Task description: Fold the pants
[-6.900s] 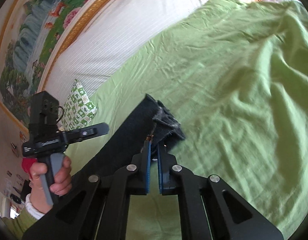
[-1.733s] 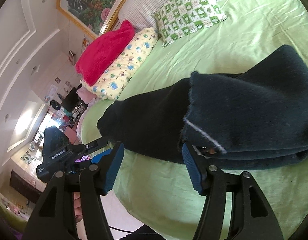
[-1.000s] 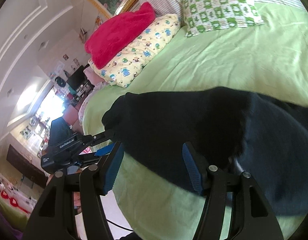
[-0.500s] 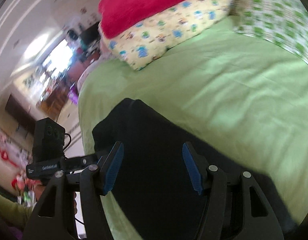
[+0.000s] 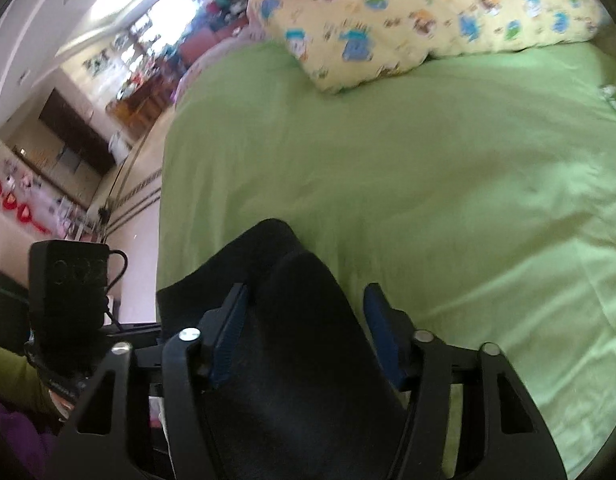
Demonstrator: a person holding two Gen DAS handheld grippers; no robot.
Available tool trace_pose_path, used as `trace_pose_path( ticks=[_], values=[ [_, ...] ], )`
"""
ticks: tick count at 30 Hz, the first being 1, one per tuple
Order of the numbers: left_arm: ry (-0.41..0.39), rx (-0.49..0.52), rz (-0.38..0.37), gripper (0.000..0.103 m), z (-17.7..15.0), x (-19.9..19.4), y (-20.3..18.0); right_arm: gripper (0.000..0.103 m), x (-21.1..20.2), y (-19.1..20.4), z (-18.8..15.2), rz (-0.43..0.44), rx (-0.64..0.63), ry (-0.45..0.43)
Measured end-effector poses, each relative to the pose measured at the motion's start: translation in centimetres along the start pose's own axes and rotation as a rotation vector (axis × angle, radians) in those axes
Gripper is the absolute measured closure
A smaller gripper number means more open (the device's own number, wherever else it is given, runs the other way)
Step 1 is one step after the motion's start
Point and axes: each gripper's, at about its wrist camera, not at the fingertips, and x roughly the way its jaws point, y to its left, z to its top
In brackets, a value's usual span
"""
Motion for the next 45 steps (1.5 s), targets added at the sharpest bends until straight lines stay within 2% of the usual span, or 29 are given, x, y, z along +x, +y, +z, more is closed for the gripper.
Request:
trace_pose_path(
  ticks=[2,4,5,7,9,14,22,34,45],
  values=[
    [-0.012,0.008,0.023,0.043,0.1,0.3,-0.2,0.055,0.8,-0.3,0.4,0.021,-0.002,0.027],
    [-0.016,0.03,0.049,0.062,0.2,0.6,-0.4,0.062,1.3,-0.5,0.6,0.026,0.001,0.043],
    [-0.004,0.05,0.069,0.076,0.3,1.0,-0.4,0.064,1.3,-0.6,0.6,0.024,0.003,0.041],
    [0.011,0.048,0.06,0.078,0.6,1.3,-0.2,0.073,0.9,-0.6,0.4,0.022,0.011,0.019],
    [0.013,0.045,0.044,0.08,0.7,1.1,-0.4,0.076,0.1,-0.5,0.0,0.029,0.029,-0.014],
    [-0.013,0.115,0.043,0.084,0.4,0.3,-2.9,0.078,-2.4,-0.3,-1.2,0.048,0.077,-0.117],
    [-0.027,0.211,-0.011,0.084,0.0,-0.9,-7.8,0.079,-9.1,0.2,-3.8,0.044,0.112,-0.281],
    [0.001,0.36,-0.065,0.086,-3.7,-1.6,-14.8,0.079,-16.8,-0.2,-11.1,0.013,0.197,-0.46],
    [0.083,0.495,-0.118,0.086,-8.9,0.1,-21.0,0.081,-21.9,-1.8,-19.2,-0.025,0.317,-0.603]
  ],
)
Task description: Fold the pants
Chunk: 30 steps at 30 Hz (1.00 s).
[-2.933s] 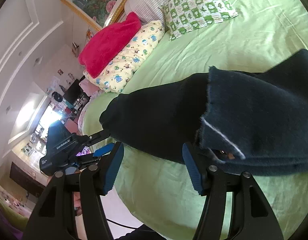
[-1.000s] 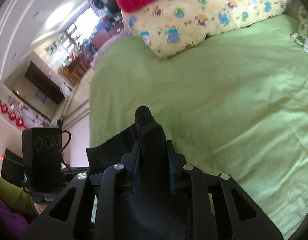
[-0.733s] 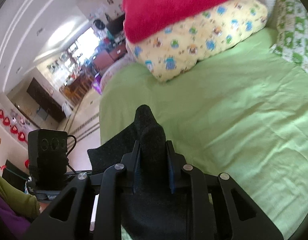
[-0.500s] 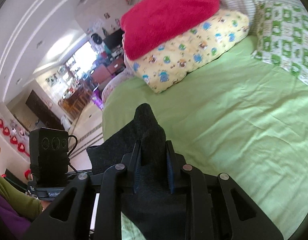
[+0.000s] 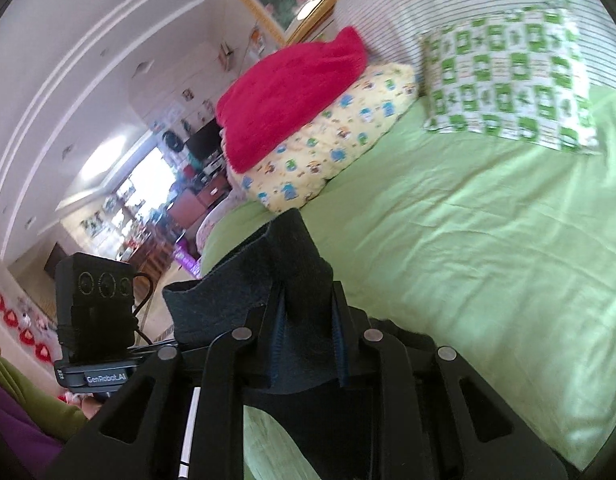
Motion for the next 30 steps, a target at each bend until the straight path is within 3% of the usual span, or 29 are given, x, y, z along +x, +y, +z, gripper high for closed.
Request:
trace_pose_path(
  ticks=[14,30],
  values=[
    [0.131,0.148,-0.048,0.085,-3.8,5.4,-8.1,0.082,-8.0,-5.1,-5.1,-0.057,0.124,-0.134],
    [0.237,0.224,-0.038,0.085,-7.5,10.8,-12.0,0.082,-11.8,-9.8,-9.9,-0.116,0.235,-0.18]
  ],
)
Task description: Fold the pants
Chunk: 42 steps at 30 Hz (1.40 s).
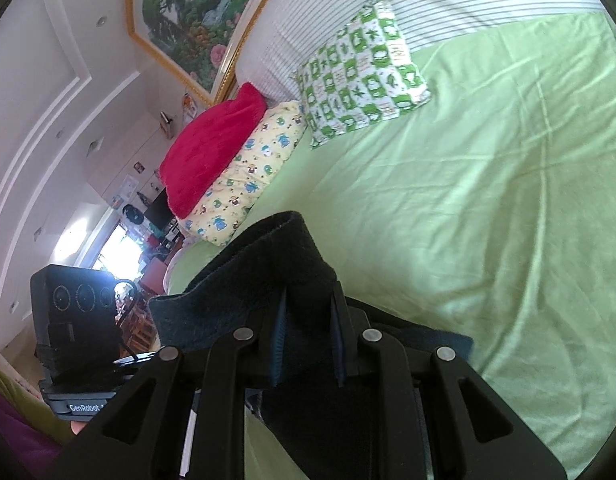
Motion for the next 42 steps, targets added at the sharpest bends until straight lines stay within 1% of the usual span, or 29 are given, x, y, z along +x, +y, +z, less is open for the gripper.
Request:
trace_pose_path(
  ticks=[5,7,11,14,16,17,18,20,22,24,27,29,30,31,33,38,42],
  values=[
    [0.026,0.022,0.015,0.085,-0.5,1.6,-0.6,0.081,-0.6,-1.2,-0.6,-0.031,0.021,0.007],
    [0.024,0.031,0.021,0.085,-0.6,2.0,-0.7,0.078,-0.7,-1.7,-0.8,-0.043,0.032,0.009],
    [0.02,0.055,0.031,0.082,-0.8,2.3,-1.2,0.075,-1.1,-2.4,-1.2,-0.061,0.056,-0.005],
    [0.017,0.051,0.014,0.072,-1.0,2.1,-1.3,0.075,-1.6,-2.6,-1.2,-0.09,0.062,-0.02],
    [0.018,0.059,0.007,0.068,-1.2,2.0,-1.5,0.075,-2.2,-2.6,-1.3,-0.106,0.071,-0.035],
    [0.021,0.064,0.003,0.063,-1.3,2.0,-1.6,0.074,-2.6,-2.6,-1.4,-0.116,0.074,-0.043],
    [0.023,0.068,-0.007,0.055,-1.4,1.9,-1.7,0.072,-3.1,-2.7,-1.5,-0.128,0.081,-0.055],
    [0.028,0.067,-0.025,0.045,-1.7,1.8,-1.9,0.066,-3.8,-2.8,-1.9,-0.145,0.095,-0.073],
    [0.034,0.072,-0.028,0.045,-2.0,1.7,-2.2,0.059,-4.7,-2.8,-2.4,-0.165,0.109,-0.096],
    [0.044,0.094,-0.028,0.044,-2.3,1.6,-2.5,0.056,-5.1,-2.8,-2.7,-0.182,0.122,-0.106],
    [0.053,0.097,-0.038,0.043,-2.5,1.3,-2.5,0.055,-5.9,-2.5,-3.4,-0.196,0.138,-0.118],
    [0.059,0.092,-0.05,0.041,-2.5,1.0,-2.4,0.049,-6.4,-2.2,-3.8,-0.222,0.142,-0.127],
    [0.061,0.089,-0.056,0.04,-2.6,0.9,-2.4,0.04,-6.5,-2.0,-3.9,-0.23,0.143,-0.131],
    [0.059,0.087,-0.06,0.04,-2.6,0.6,-2.3,0.034,-6.7,-1.8,-4.0,-0.237,0.144,-0.14],
    [0.05,0.088,-0.066,0.038,-2.7,0.0,-2.3,0.033,-7.1,-1.3,-4.2,-0.239,0.145,-0.162],
    [0.007,0.092,-0.064,0.034,-2.5,-2.1,-2.0,0.032,-7.7,-0.1,-4.5,-0.266,0.141,-0.185],
    [-0.005,0.076,-0.054,0.033,-2.3,-2.9,-1.0,0.032,-7.7,1.1,-4.7,-0.288,0.122,-0.189]
  ],
)
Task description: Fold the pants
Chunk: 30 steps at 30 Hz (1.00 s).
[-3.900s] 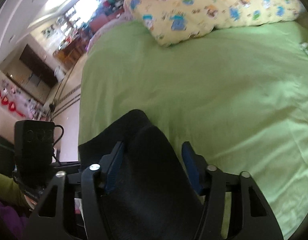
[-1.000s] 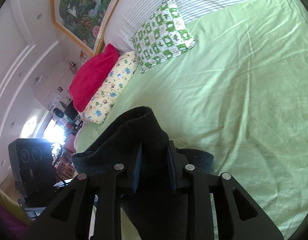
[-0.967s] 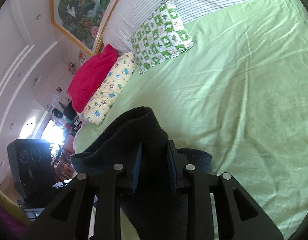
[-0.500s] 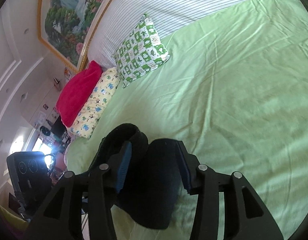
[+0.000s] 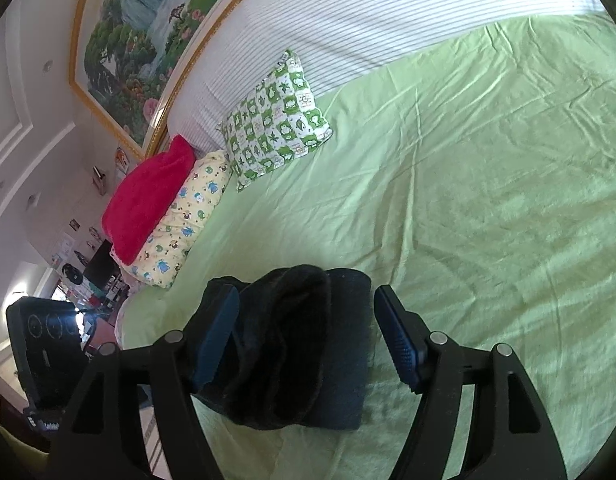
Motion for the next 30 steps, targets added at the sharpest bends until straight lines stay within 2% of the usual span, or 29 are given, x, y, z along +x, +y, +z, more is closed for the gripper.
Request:
trace_pose_path(
  ticks=[2,5,21,30],
  values=[
    [-0.003,-0.015,0.012,0.033,0.0,-0.4,0.8,0.031,0.1,0.7,-0.2,-0.013,-0.014,0.003],
    [-0.005,-0.045,0.023,0.033,0.1,-0.7,2.2,0.024,0.2,1.6,-0.6,-0.035,-0.033,0.009],
    [-0.047,-0.17,0.084,0.031,0.2,-3.1,8.7,0.02,0.1,3.9,-3.2,-0.101,-0.049,0.022],
    [-0.035,-0.226,0.1,0.03,-0.2,-3.1,11.3,0.016,0.3,4.5,-4.0,-0.145,-0.048,0.025]
  ],
)
